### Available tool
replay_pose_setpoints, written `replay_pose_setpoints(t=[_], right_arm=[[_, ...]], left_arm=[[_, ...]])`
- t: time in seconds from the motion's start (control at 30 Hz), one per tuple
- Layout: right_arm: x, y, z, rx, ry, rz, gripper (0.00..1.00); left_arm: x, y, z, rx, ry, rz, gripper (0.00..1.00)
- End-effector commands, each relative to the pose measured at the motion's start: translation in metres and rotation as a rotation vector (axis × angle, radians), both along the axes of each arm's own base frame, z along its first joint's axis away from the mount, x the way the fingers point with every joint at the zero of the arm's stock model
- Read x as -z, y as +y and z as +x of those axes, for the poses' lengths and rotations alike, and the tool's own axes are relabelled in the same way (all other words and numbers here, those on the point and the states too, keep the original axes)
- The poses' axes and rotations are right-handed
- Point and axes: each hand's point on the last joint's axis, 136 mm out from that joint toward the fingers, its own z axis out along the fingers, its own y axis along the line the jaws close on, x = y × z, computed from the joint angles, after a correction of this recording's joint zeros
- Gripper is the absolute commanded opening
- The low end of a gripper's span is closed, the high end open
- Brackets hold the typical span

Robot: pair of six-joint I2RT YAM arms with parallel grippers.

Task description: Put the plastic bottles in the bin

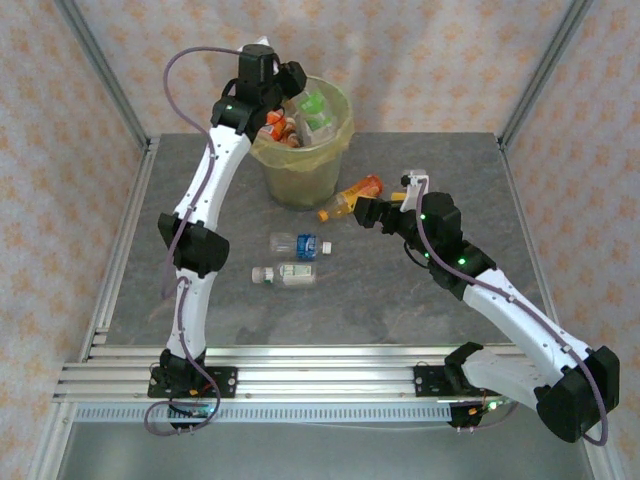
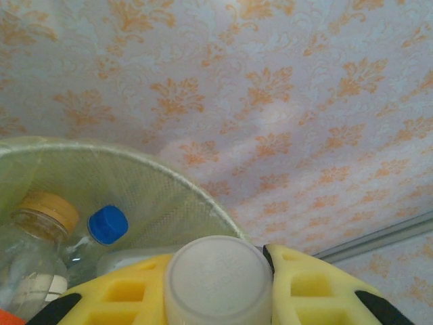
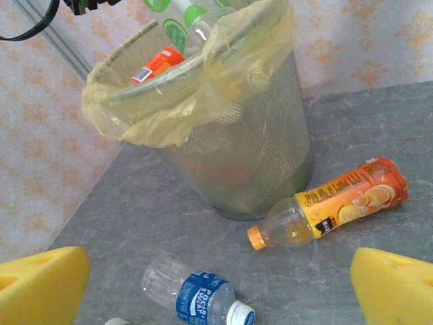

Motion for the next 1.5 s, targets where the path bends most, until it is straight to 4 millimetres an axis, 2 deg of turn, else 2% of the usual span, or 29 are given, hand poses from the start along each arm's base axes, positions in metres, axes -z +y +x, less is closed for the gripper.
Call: replay_pose_setpoints(t=[0.0, 0.27, 0.5, 0.73, 0.87, 1.0, 1.2, 1.27, 1.33, 1.47], right_arm=[[-0.001, -0.001, -0.004, 0.0, -0.001, 0.007, 0.99], [0.001, -0.002, -0.003, 0.009, 0.008, 0.003, 0.99], [0.004, -0.002, -0.001, 0.015, 0.019, -0.002, 0.99], [0.006, 0.0, 0.003, 0.017, 0.032, 0.001, 0.99], [0.005, 0.0, 0.003, 0.02, 0.036, -0.003, 0.99], [0.005, -0.001, 0.003, 0.025, 0.037, -0.003, 0.99], [0.004, -0.002, 0.003, 0.031, 0.036, -0.004, 0.99], [0.002, -0.003, 0.004, 0.039, 0.036, -0.008, 0.99], [0.0, -0.004, 0.004, 0.044, 0.035, -0.009, 0.99], [-0.002, -0.005, 0.005, 0.047, 0.034, -0.014, 0.99]], left_arm=[[0.027, -0.005, 0.006, 0.026, 0.051, 0.036, 0.03], [0.055, 0.011, 0.011, -0.003, 0.129, 0.064, 0.05], [0.047, 0.04, 0.01, -0.058, 0.139, 0.046, 0.05], [0.034, 0.046, 0.004, -0.062, 0.126, 0.044, 0.09], [0.039, 0.052, 0.002, -0.079, 0.146, 0.061, 0.09], [0.048, 0.047, 0.004, -0.049, 0.161, 0.062, 0.2], [0.066, 0.026, 0.011, 0.057, 0.18, 0.028, 0.32], [0.068, 0.025, 0.012, 0.064, 0.178, 0.033, 0.45], [0.063, 0.027, 0.013, 0.061, 0.162, 0.039, 0.59], [0.04, 0.032, 0.012, 0.047, 0.107, 0.034, 0.75]])
